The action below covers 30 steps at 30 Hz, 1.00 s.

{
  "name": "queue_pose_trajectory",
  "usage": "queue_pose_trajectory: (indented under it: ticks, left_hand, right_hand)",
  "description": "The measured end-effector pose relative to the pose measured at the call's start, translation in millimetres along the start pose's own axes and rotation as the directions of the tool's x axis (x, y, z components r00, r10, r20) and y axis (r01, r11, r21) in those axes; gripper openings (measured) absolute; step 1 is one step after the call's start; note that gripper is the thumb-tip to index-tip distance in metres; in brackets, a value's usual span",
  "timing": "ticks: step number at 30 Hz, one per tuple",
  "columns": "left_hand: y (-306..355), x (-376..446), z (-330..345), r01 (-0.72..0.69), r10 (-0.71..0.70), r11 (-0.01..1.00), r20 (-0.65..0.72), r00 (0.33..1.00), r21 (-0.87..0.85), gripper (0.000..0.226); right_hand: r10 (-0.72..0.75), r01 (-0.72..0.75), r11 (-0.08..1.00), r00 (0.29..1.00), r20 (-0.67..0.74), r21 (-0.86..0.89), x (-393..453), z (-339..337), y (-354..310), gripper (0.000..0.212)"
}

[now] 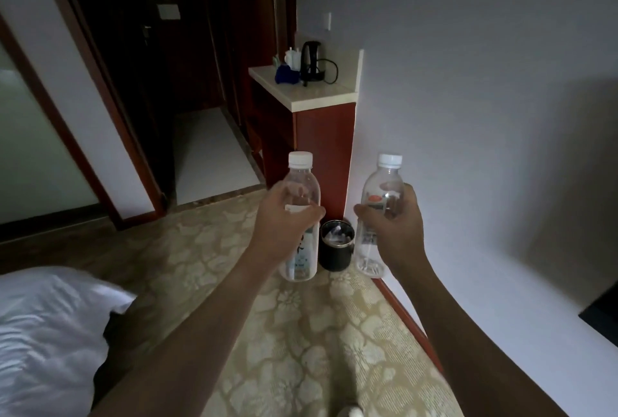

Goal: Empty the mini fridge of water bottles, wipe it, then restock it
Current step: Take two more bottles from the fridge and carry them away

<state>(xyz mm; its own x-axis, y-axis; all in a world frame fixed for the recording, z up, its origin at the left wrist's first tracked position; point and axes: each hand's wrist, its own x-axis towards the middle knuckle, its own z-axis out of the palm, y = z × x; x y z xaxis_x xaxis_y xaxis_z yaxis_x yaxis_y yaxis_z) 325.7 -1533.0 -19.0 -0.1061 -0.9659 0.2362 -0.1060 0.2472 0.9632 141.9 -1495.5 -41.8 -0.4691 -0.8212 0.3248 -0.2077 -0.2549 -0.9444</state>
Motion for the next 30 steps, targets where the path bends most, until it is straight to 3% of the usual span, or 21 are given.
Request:
queue_pose_trajectory:
  ticks: [5,13,18,23,28,30]
  left_hand:
    - [-34.2,124.4,42.9,-0.014,0.014,1.0,0.012,1.0,-0.001,0.052]
    - [-46.9,314.4,81.1,-0.016,0.014,0.998,-0.024,1.0,-0.061,0.045]
    - [-89.5,416.2,105.2,0.018,-0.019,0.996,-0.002,1.0,-0.084,0.042]
    - [-158.1,521.0,139.0,0.073,-0.066,0.995,0.102,0.993,-0.063,0.045]
    - [-222.6,635.9,175.6,0.126,-0.111,0.991,0.234,0.966,-0.049,0.043]
    - [-249.0,672.8,192.9,0.147,-0.127,0.988,0.309,0.943,-0.042,0.034]
  right_hand:
    - [-0.031,0.031,0.999,0.999,0.015,-0.01,122.3,32.0,57.6,0.049]
    - [0.011,-0.009,1.0,0.996,0.093,-0.022,311.4,75.1,99.3,0.049]
    - [0.025,-0.019,0.998,0.996,0.087,-0.066,400.9,94.6,141.3,0.053]
    - [0.106,-0.102,0.99,0.994,0.038,-0.092,491.3,118.9,212.3,0.056]
    - [0.186,-0.184,0.971,0.983,0.0,-0.154,579.0,146.7,281.5,0.045]
    - [0.235,-0.233,0.958,0.972,-0.013,-0.168,605.4,154.7,305.9,0.046]
